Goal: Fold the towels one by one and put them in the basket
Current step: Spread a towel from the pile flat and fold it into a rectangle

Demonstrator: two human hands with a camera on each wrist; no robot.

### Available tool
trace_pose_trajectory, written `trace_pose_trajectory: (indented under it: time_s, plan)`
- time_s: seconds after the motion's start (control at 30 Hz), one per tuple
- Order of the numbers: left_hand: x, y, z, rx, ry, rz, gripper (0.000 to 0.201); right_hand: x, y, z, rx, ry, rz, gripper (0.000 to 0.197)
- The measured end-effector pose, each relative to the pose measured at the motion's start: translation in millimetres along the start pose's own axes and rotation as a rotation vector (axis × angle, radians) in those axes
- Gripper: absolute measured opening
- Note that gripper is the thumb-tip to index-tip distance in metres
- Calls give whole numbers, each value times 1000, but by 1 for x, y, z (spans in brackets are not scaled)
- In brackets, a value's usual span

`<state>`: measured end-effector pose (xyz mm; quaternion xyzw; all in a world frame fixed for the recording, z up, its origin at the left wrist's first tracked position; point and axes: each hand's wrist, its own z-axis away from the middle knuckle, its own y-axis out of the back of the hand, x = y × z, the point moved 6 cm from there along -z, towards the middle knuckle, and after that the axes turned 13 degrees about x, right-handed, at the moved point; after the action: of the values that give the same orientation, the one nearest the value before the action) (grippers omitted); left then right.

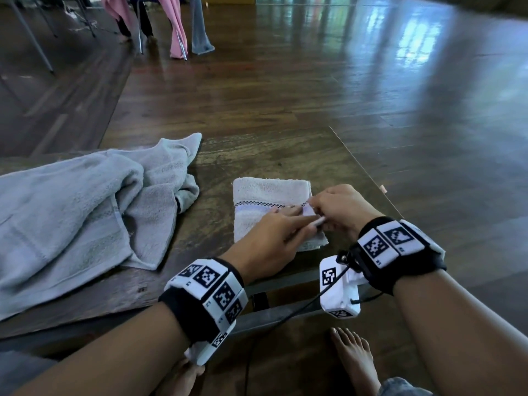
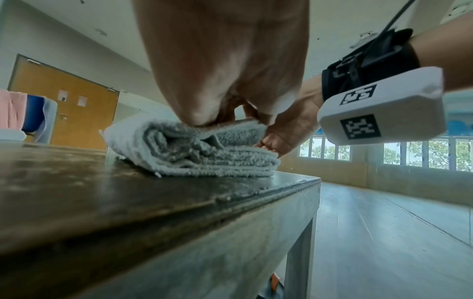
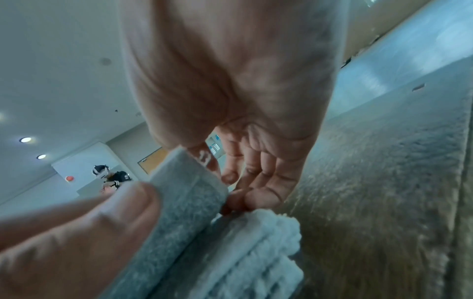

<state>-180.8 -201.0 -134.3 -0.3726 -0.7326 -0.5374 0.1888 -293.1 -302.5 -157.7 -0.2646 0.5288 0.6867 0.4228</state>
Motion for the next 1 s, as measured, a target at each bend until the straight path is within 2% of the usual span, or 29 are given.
trace_pose_trajectory:
  time_s: [0.13, 0.27, 0.37, 0.5, 0.63, 0.8, 0.9, 0.93, 1.0]
  plan:
    - [0, 2, 0, 32, -13, 39, 35, 0, 2, 3, 12, 11, 39, 19]
    - [3, -2, -3, 27, -43, 37, 35, 0, 3, 6, -6, -15, -21, 18]
    - [3, 0, -3, 67, -38, 9, 35, -1, 10, 3, 91, 11, -24, 8]
    - [-5, 4, -7, 126, -28, -172, 40, 2, 12, 0, 164, 83, 69, 7]
    - [-23, 5, -6, 123, 68, -372, 41, 0, 10, 1, 181, 143, 87, 8]
    - [-33, 2, 2, 88, 102, -505, 53, -12, 11, 12, 269, 298, 332, 6]
    - [-38, -1, 4, 43, 129, -559, 59, -19, 8, 24, 312, 378, 489, 17]
    - [-39, -2, 5, 38, 127, -573, 59, -25, 6, 29, 343, 472, 581, 23]
    - [-39, -3, 8, 40, 121, -584, 59, -39, -5, 41, 357, 752, 661, 31]
